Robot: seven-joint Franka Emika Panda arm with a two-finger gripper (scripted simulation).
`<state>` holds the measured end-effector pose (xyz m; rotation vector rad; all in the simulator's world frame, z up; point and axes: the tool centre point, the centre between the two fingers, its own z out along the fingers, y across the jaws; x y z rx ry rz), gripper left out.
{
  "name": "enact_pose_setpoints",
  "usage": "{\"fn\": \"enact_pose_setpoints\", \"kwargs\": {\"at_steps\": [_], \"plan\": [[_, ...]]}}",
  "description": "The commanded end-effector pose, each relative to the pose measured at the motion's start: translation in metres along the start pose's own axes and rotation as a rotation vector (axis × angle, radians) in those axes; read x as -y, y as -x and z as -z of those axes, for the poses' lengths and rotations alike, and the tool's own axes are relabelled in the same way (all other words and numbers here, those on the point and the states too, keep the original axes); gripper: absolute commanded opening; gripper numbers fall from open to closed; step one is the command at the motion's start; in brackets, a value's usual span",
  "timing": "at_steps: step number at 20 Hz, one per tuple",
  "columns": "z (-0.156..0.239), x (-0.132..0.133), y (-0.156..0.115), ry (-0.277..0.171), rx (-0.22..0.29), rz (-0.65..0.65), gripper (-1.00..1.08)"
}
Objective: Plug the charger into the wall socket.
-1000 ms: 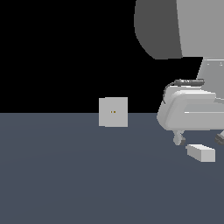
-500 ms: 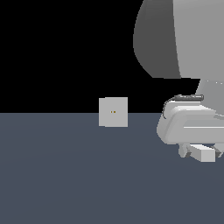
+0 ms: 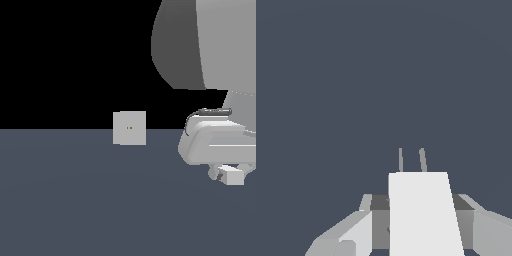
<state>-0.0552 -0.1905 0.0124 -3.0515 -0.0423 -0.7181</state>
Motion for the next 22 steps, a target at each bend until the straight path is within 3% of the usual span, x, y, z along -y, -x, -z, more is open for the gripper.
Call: {"fn": "enact_pose_setpoints", "kwargs": {"at_steps": [1, 10, 22], "plan": [[0.0, 0.0, 0.0, 0.0, 0.0, 0.0, -1.0], [0.005, 0.018, -0.007, 0.01, -0.001, -0.02, -1.0], [0.021, 0.074, -0.032, 0.039, -0.006, -0.081, -1.0]]}}
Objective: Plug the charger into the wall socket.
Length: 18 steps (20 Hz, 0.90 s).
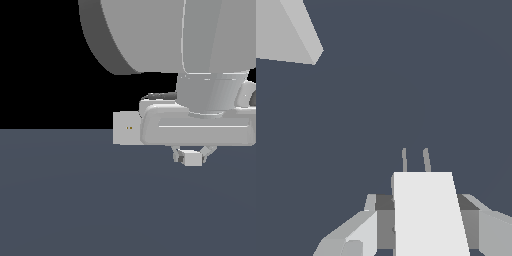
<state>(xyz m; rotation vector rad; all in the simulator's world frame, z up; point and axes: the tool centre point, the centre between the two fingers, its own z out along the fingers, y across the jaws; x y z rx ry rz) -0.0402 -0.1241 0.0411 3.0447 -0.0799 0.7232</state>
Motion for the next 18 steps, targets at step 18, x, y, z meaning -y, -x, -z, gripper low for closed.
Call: {"fn": "enact_pose_setpoints", "kwargs": {"at_steps": [18], "plan": [[0.022, 0.081, -0.037, 0.04, -0.005, -0.087, -1.0]]}}
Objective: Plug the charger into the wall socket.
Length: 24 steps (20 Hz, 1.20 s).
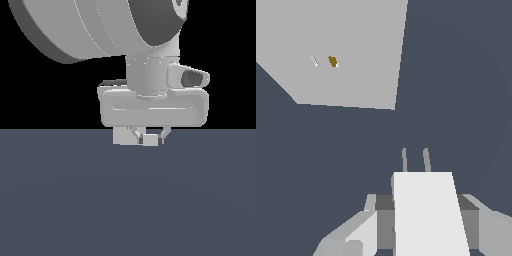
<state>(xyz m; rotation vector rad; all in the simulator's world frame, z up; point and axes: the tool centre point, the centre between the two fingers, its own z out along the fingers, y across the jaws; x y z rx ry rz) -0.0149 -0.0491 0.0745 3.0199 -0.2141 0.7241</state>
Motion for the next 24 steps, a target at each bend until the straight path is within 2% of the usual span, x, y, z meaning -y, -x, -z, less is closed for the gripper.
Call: {"fn": "enact_pose_setpoints", "kwargs": {"at_steps": [1, 14, 24], "plan": [[0.002, 0.009, -0.004, 0.005, -0.001, -0.01, -1.0], [0.012, 0.048, -0.021, 0.028, 0.002, -0.05, -1.0], [0.014, 0.064, -0.028, 0.038, 0.005, -0.067, -1.0]]}}
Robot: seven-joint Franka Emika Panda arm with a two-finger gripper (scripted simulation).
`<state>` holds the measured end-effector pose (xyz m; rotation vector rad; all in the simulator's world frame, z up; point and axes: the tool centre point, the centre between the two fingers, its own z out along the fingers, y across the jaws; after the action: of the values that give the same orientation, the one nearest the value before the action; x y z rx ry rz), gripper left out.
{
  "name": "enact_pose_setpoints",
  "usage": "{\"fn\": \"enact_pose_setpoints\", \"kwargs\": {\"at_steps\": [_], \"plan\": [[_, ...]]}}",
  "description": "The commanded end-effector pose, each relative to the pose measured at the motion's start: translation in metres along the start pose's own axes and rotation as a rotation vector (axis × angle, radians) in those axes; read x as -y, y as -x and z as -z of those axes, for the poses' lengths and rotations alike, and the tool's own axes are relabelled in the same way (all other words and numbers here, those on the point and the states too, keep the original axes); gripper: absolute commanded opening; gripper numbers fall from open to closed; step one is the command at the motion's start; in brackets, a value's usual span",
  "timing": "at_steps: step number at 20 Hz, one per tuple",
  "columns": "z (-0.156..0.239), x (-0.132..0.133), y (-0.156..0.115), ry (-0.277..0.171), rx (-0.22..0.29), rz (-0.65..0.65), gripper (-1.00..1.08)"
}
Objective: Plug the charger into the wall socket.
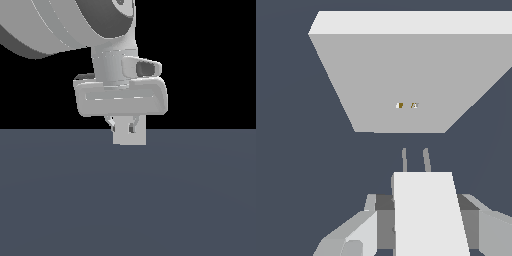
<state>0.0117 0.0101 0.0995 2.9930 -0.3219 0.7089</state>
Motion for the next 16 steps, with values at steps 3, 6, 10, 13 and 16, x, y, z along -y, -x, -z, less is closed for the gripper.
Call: {"fn": "enact_pose_setpoints", "kwargs": {"at_steps": [3, 6, 10, 13, 16], "plan": [[0.001, 0.003, -0.001, 0.003, 0.001, -0.004, -1.0], [0.0, 0.003, -0.001, 0.003, 0.001, -0.004, -1.0], [0.0, 0.003, -0.002, 0.003, 0.001, -0.004, -1.0], [-0.002, 0.003, -0.006, 0.003, 0.001, -0.003, -1.0], [-0.005, 0.002, -0.013, 0.003, 0.001, -0.003, -1.0]]}}
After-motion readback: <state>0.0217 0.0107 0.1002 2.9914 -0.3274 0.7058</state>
